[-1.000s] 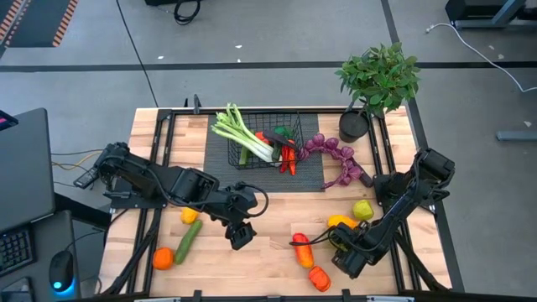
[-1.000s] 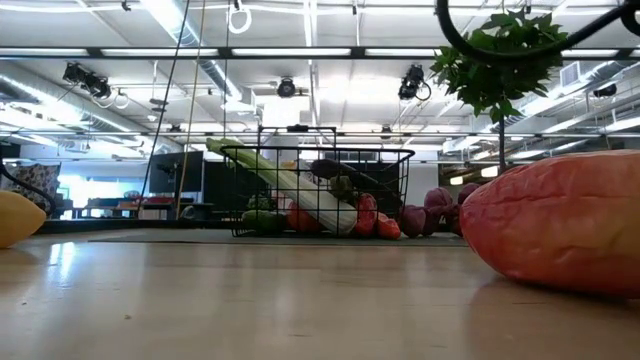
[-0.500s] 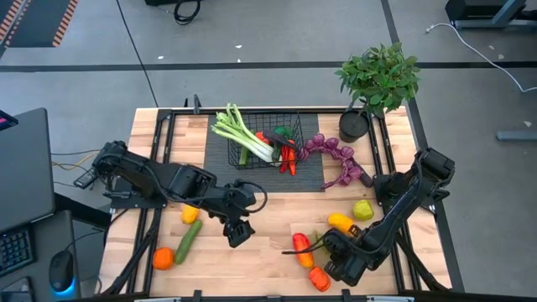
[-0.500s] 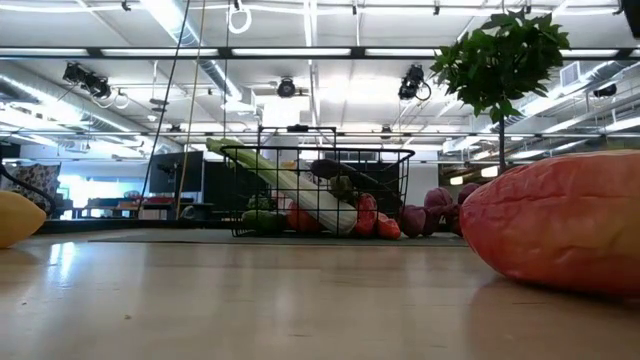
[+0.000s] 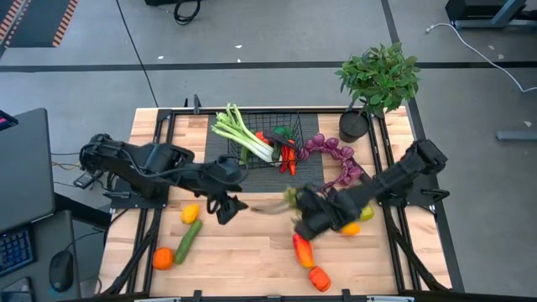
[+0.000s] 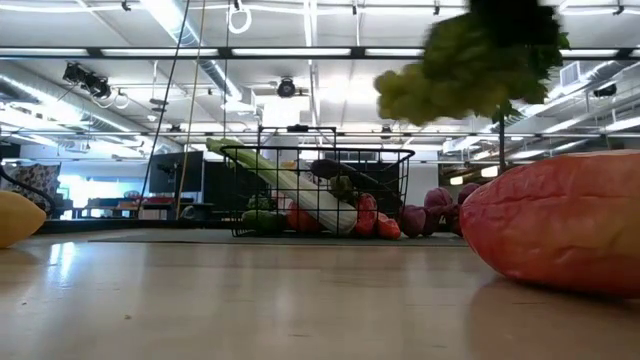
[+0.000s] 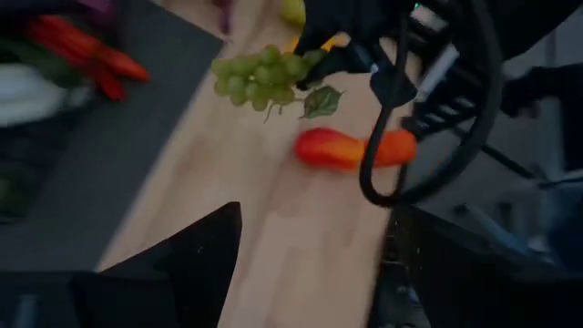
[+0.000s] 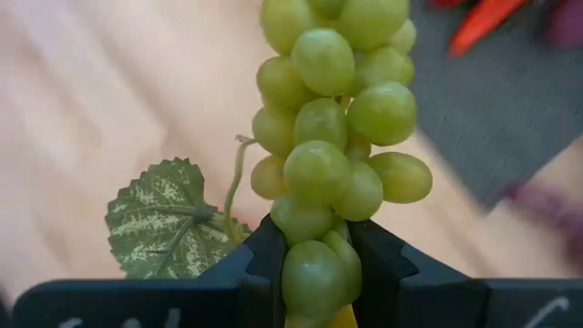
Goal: Build produce basket
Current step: Put the grapes into the wire basket
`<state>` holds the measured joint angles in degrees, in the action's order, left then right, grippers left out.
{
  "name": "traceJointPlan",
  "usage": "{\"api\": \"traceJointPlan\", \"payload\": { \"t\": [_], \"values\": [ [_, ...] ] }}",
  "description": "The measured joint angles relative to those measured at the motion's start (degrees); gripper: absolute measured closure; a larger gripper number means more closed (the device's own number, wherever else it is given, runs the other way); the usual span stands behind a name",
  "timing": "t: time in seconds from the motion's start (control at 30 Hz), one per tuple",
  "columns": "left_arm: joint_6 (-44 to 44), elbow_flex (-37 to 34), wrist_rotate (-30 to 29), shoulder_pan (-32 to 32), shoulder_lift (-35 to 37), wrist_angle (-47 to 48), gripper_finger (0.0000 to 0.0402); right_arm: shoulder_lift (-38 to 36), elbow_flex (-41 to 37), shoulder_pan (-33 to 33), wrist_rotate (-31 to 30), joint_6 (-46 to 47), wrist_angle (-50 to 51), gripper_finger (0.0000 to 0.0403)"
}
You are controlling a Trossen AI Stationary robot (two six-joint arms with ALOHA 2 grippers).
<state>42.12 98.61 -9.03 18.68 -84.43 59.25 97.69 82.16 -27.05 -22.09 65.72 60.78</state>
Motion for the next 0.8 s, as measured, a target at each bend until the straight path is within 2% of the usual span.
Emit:
{"api": "traceJointPlan", "payload": {
  "t": [0.2,0.57,0.8],
  "values": [
    [-1.5,0.0,-8.9,-1.6,0.5,5.0,0.0111,0.0,4.6,10.4,-2.7,-4.6,1.4,0.0311],
    [-2.1,0.0,-9.4,-7.3,0.0,5.4,0.0111,0.0,10.8,27.3,-2.0,-26.7,-2.2,0.0308],
    [1.4,0.0,-10.3,-13.2,0.0,5.4,0.0111,0.0,10.7,37.0,2.5,-33.0,-2.6,0.0263]
  ]
}}
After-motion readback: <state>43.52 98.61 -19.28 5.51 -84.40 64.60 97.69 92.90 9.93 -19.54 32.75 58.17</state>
